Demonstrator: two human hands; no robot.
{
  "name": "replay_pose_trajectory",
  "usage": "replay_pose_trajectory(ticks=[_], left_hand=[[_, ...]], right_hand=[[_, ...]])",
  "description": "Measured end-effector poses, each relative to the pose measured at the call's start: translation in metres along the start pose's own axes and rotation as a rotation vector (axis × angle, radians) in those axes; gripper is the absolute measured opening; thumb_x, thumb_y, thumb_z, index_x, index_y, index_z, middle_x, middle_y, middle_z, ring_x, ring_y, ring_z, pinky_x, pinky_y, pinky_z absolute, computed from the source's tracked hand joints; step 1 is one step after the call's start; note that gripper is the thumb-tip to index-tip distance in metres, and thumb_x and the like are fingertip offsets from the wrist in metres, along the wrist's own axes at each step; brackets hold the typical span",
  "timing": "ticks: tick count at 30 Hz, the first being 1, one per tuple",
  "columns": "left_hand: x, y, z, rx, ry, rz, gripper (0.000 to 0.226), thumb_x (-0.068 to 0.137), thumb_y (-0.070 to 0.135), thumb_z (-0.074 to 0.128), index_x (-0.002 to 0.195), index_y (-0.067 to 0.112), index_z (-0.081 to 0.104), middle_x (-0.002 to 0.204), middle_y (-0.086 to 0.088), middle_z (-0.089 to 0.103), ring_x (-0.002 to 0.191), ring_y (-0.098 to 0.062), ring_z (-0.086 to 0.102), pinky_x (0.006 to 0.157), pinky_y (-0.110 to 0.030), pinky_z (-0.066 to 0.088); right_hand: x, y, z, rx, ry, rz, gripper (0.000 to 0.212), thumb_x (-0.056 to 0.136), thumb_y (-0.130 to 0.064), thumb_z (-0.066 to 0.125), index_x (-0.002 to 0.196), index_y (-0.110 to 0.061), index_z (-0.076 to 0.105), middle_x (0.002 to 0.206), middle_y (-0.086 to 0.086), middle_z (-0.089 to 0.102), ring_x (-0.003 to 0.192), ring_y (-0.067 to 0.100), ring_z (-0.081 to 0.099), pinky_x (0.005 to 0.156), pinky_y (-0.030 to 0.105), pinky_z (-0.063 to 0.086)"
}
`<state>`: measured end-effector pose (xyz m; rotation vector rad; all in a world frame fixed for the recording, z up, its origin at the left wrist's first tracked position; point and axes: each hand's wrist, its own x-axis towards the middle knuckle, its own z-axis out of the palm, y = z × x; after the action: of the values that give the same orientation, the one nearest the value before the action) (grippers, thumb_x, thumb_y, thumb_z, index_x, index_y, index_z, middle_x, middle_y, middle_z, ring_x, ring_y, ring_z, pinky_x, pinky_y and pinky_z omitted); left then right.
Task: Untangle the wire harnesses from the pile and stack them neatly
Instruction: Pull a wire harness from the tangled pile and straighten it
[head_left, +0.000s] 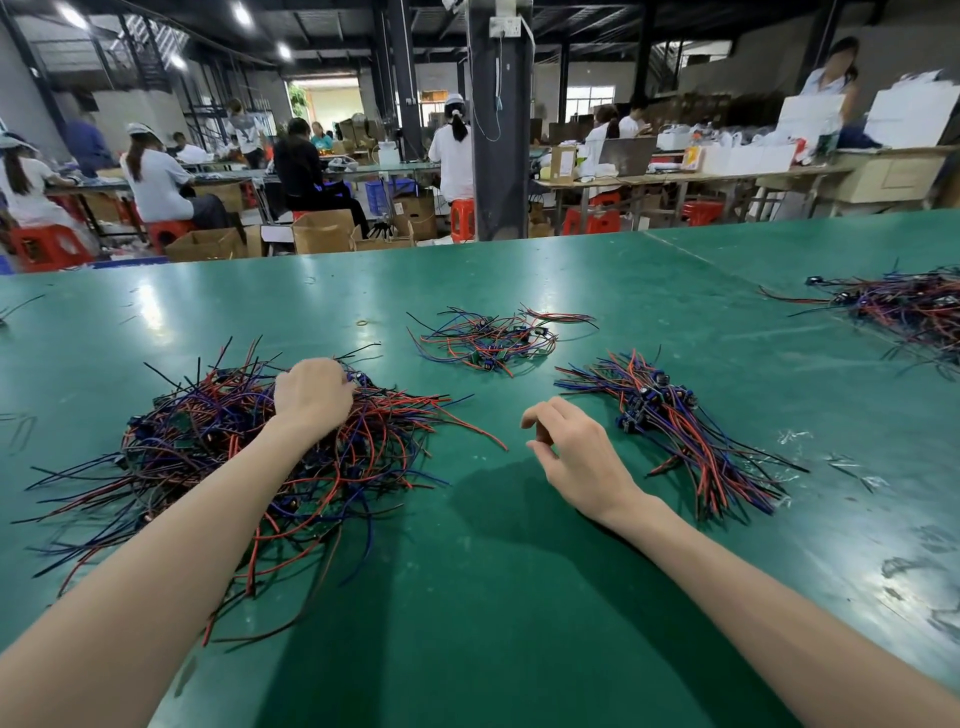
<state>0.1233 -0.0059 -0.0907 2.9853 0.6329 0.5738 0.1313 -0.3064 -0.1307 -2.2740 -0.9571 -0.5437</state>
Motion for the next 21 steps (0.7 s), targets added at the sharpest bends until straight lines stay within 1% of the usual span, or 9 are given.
replay_pose_trajectory(ticks=[2, 3, 6, 9, 12, 15, 18, 19, 21], left_hand=[[-0.001, -0.001, -0.005, -0.236, 0.13, -0.091, 0.023, 0.092, 0.024, 0.06, 0.092, 0.005, 0.073, 0.095, -0.014, 0.07, 0.084, -0.031, 0.06, 0.071, -0.035, 0.047], [0.0, -0.001, -0.01, -0.322, 0.198, -0.114, 0.021, 0.091, 0.023, 0.061, 0.093, 0.005, 0.073, 0.095, -0.013, 0.071, 0.084, -0.03, 0.061, 0.072, -0.035, 0.049], [0.001, 0.006, -0.028, -0.516, 0.373, -0.141, 0.02, 0.09, 0.017, 0.061, 0.1, 0.004, 0.072, 0.101, -0.013, 0.071, 0.091, -0.026, 0.063, 0.085, -0.034, 0.049], [-0.006, 0.021, -0.048, -0.869, 0.44, -0.209, 0.019, 0.089, 0.011, 0.062, 0.106, 0.005, 0.069, 0.101, -0.01, 0.07, 0.086, -0.015, 0.062, 0.086, -0.027, 0.051], [-0.037, 0.043, -0.057, -1.397, 0.33, -0.309, 0.018, 0.087, 0.002, 0.063, 0.105, 0.006, 0.066, 0.092, -0.003, 0.066, 0.082, -0.011, 0.064, 0.081, -0.024, 0.055], [-0.073, 0.065, -0.051, -1.743, 0.169, -0.368, 0.016, 0.089, -0.006, 0.056, 0.098, 0.005, 0.063, 0.09, -0.005, 0.064, 0.078, -0.013, 0.066, 0.079, -0.025, 0.057], [-0.096, 0.084, -0.038, -1.907, -0.034, -0.375, 0.017, 0.091, -0.01, 0.048, 0.095, 0.001, 0.06, 0.089, -0.014, 0.062, 0.073, -0.016, 0.067, 0.078, -0.025, 0.056], [-0.102, 0.089, -0.032, -1.909, -0.084, -0.38, 0.018, 0.091, -0.011, 0.047, 0.094, 0.001, 0.06, 0.092, -0.017, 0.062, 0.074, -0.018, 0.067, 0.077, -0.024, 0.056], [-0.114, 0.092, -0.023, -1.9, -0.124, -0.393, 0.019, 0.092, -0.011, 0.046, 0.094, 0.0, 0.06, 0.097, -0.022, 0.061, 0.079, -0.023, 0.067, 0.078, -0.023, 0.055]], right_hand=[[-0.001, 0.001, 0.001, 0.0, -0.002, 0.0, 0.019, 0.082, 0.005, 0.064, 0.099, -0.001, 0.061, 0.083, -0.006, 0.043, 0.077, 0.012, 0.041, 0.072, 0.017, 0.029], [-0.001, 0.001, 0.002, 0.001, -0.002, -0.001, 0.019, 0.082, 0.005, 0.064, 0.1, -0.001, 0.061, 0.084, -0.006, 0.044, 0.078, 0.012, 0.041, 0.072, 0.017, 0.029], [-0.001, 0.003, 0.003, -0.001, -0.001, 0.001, 0.018, 0.084, 0.006, 0.059, 0.101, -0.001, 0.061, 0.085, -0.001, 0.05, 0.079, 0.015, 0.045, 0.073, 0.02, 0.033], [-0.002, 0.004, 0.003, 0.001, 0.0, -0.005, 0.018, 0.085, 0.008, 0.056, 0.1, 0.0, 0.061, 0.086, 0.008, 0.056, 0.08, 0.022, 0.051, 0.074, 0.026, 0.039], [-0.003, 0.002, 0.004, 0.017, 0.026, -0.007, 0.019, 0.083, 0.009, 0.056, 0.097, -0.001, 0.062, 0.083, 0.006, 0.055, 0.078, 0.023, 0.053, 0.073, 0.03, 0.042], [-0.001, -0.002, 0.005, 0.049, 0.065, -0.009, 0.019, 0.08, 0.01, 0.057, 0.094, -0.002, 0.063, 0.081, -0.001, 0.052, 0.076, 0.02, 0.052, 0.073, 0.03, 0.044], [0.001, -0.004, 0.004, 0.077, 0.103, 0.011, 0.02, 0.079, 0.01, 0.058, 0.092, -0.005, 0.064, 0.08, -0.006, 0.051, 0.073, 0.015, 0.051, 0.072, 0.031, 0.046], [0.002, -0.004, 0.003, 0.081, 0.109, 0.017, 0.021, 0.079, 0.01, 0.058, 0.092, -0.005, 0.064, 0.079, -0.006, 0.052, 0.073, 0.015, 0.051, 0.072, 0.032, 0.047], [0.0, -0.007, 0.003, 0.094, 0.103, 0.023, 0.023, 0.077, 0.011, 0.059, 0.091, -0.006, 0.065, 0.078, -0.006, 0.053, 0.073, 0.017, 0.052, 0.073, 0.035, 0.048]])
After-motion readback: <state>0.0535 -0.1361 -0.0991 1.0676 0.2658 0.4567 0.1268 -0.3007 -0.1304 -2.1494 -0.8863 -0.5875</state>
